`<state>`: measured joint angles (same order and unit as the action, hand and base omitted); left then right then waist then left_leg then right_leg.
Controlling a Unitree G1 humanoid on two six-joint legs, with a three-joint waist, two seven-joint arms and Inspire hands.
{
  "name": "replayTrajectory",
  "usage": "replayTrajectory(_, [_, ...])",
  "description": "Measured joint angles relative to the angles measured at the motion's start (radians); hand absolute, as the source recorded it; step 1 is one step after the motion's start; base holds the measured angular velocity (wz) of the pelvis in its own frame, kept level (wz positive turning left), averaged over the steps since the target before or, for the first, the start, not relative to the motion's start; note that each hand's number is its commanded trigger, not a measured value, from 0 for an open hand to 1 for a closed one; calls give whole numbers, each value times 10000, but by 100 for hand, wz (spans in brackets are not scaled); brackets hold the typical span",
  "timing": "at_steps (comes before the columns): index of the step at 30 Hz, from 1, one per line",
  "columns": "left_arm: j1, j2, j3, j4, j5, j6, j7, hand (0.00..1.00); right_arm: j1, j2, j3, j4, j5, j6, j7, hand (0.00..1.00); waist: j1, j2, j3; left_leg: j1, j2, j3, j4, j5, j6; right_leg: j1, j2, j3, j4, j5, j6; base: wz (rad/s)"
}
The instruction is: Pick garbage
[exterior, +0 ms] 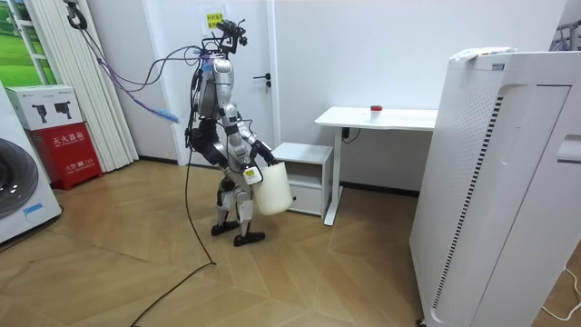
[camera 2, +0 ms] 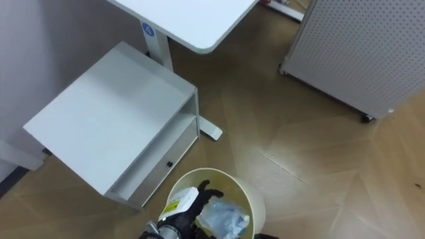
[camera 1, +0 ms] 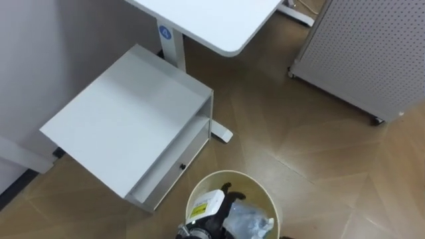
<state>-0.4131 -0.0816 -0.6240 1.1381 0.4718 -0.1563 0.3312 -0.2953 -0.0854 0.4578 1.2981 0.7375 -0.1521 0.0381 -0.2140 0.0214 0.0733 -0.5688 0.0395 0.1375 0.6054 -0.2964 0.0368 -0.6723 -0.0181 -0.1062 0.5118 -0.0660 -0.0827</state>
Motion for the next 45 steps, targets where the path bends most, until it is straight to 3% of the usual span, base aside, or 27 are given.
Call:
replayTrajectory(8, [287, 341, 29, -28, 6, -19, -375, 0, 194, -64, -95, 79, -12, 17, 443, 100, 62, -6, -51, 947, -208, -23, -742, 223, 34, 795, -148, -20, -331, -81, 73, 4])
replayTrajectory(9, [378, 409, 29, -138, 7, -29, -398, 0, 218, -68, -116, 148, -28, 20, 493, 100, 64, 7, -118, 1086, -216, -23, -831, 223, 35, 930, -135, -21, -443, -89, 86, 0])
replayTrajectory(14, [808, 805, 135, -744, 1, -78, -520, 0, 448, -215, -506, 252, -517, 138, 545, 100, 88, 27, -251, 2075, -329, -48, -1498, 315, 68, 1846, -116, -34, -957, -55, 190, 0])
replayTrajectory(21, [1699, 1524, 719, -3126, 15, -468, -460, 0, 1056, -377, -1528, 195, -1078, 100, 577, 100, 326, 95, -368, 3431, -412, 24, -2741, 580, 194, 2955, -121, 12, -1714, 45, 406, -2])
replayTrajectory(26, [1773, 1783, 725, -3652, 14, -646, -285, 0, 1196, -421, -1874, 185, -1157, 86, 584, 100, 303, 117, -417, 4060, -523, 53, -3187, 678, 270, 3435, -174, 71, -1879, -35, 545, -1])
replayTrajectory(29, [2228, 2212, 824, -4928, -18, -693, -282, 0, 1421, -432, -2236, 38, -1211, 78, 554, 100, 309, 106, -435, 4336, -544, 105, -3352, 683, 280, 3639, -177, 129, -1935, -80, 612, -2])
replayTrajectory(31, [2640, 2451, 1283, -6004, -73, -870, -95, 0, 1896, -447, -2415, -509, -1220, 85, 520, 100, 368, 69, -458, 4609, -540, 235, -3547, 697, 298, 3803, -128, 247, -2013, -85, 622, -15])
replayTrajectory(33, [2730, 2531, 1629, -6369, -86, -963, 162, 0, 2087, -450, -2463, -686, -1239, 86, 523, 100, 445, 8, -503, 4828, -538, 444, -3723, 724, 314, 3869, -91, 355, -2007, -90, 630, -25])
replayTrajectory(38, [2794, 2605, 2538, -6697, -94, -1356, 759, 0, 2237, -448, -2451, -941, -1656, 92, 522, 100, 840, -230, -595, 5392, -514, 1140, -3962, 722, 313, 4038, 128, 798, -2060, -37, 648, -41])
replayTrajectory(40, [2853, 2618, 2712, -6739, -94, -1362, 869, 0, 2236, -435, -2432, -949, -1679, 92, 532, 100, 973, -279, -628, 5586, -473, 1355, -4167, 720, 315, 4136, 196, 805, -2223, 89, 642, -42])
replayTrajectory(42, [2951, 2698, 2834, -6954, -94, -1438, 1005, 0, 2215, -434, -2446, -979, -1786, 91, 608, 100, 1313, -348, -667, 5639, -394, 1720, -4287, 713, 317, 4150, 186, 404, -2425, 345, 547, -50])
replayTrajectory(45, [3151, 2698, 3089, -7135, -377, -1626, 1042, 0, 2213, -435, -2465, -1033, -2230, 89, 681, 100, 1338, -370, -667, 5717, -354, 1892, -4328, 696, 291, 4149, 58, -152, -2476, 430, 451, -23])
